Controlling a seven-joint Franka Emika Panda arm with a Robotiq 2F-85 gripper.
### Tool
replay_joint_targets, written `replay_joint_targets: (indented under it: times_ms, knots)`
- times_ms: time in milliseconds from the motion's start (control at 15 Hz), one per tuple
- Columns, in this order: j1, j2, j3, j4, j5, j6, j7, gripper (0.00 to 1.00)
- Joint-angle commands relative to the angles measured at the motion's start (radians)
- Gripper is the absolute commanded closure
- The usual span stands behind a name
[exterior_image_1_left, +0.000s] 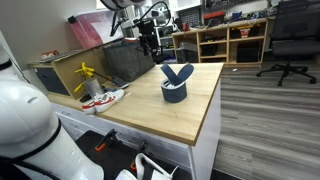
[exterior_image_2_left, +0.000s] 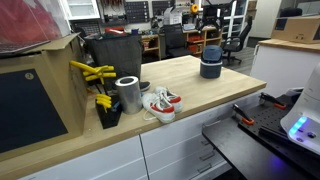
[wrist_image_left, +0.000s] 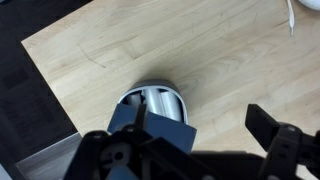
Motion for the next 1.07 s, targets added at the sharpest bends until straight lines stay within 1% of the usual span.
replay_joint_targets:
  times_ms: [0,200,333,467,600,1000]
  knots:
    - [-0.008,-0.019,-0.021,-0.035,-0.013,0.090,0.154,0.00]
    - [-0.019,-0.001,-0.046,-0.031,-0.037,0.163,0.283,0.00]
    - [-0.028,0.014,-0.062,-0.023,-0.062,0.183,0.370,0.00]
    - [-0.029,0.024,-0.072,-0.019,-0.095,0.169,0.468,0.00]
    - [-0.029,0.038,-0.078,-0.021,-0.109,0.155,0.524,0.00]
    - [-0.039,0.101,-0.094,0.002,-0.060,0.156,0.661,0.00]
